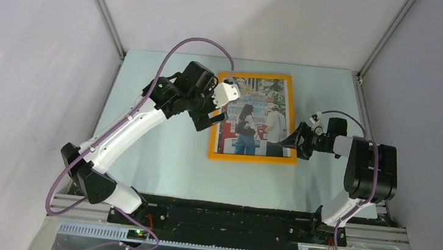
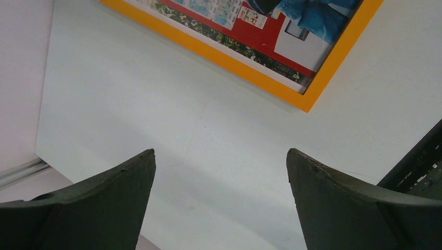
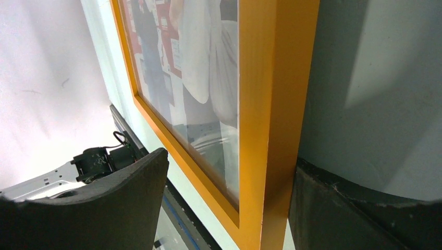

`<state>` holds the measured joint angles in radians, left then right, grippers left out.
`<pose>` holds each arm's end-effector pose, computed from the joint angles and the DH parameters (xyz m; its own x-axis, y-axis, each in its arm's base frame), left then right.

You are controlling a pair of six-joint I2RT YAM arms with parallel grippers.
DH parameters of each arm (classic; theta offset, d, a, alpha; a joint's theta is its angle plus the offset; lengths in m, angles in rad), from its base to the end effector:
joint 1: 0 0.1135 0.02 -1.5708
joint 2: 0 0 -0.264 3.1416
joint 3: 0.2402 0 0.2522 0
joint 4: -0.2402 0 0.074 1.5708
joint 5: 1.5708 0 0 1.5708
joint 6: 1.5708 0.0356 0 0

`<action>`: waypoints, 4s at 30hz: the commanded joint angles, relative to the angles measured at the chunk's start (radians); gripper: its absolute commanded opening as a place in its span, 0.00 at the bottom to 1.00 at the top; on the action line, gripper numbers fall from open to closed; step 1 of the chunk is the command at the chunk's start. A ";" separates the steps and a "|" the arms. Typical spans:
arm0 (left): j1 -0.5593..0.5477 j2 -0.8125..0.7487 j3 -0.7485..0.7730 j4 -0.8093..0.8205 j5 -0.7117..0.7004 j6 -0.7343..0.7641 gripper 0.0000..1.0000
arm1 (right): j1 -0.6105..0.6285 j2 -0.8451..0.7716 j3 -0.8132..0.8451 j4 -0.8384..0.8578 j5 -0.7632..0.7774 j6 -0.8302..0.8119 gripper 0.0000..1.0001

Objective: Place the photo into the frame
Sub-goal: Turn over the photo frame at the center of the board, then adjust the photo frame at the center of the board.

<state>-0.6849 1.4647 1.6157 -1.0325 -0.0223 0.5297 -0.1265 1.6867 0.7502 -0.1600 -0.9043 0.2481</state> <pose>0.2289 -0.1859 0.3876 -0.2017 0.8170 -0.5401 0.8383 0.4293 0.3362 0.2891 -0.0086 0.1286 -0.9238 0.2705 -0.2710 -0.0529 0.6109 0.7900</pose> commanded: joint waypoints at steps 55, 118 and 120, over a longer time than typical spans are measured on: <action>0.005 -0.018 -0.013 0.061 0.000 -0.036 1.00 | 0.087 -0.086 0.079 -0.163 0.225 -0.103 0.83; 0.004 -0.012 -0.027 0.121 -0.095 -0.095 1.00 | 0.180 0.361 0.749 -0.350 0.655 -0.173 0.53; 0.005 -0.011 -0.028 0.121 -0.094 -0.094 1.00 | 0.182 0.372 0.763 -0.356 0.652 -0.173 0.49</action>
<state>-0.6849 1.4700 1.5852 -0.9428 -0.1036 0.4515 0.0513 2.0342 1.4574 -0.4969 -0.2653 0.0788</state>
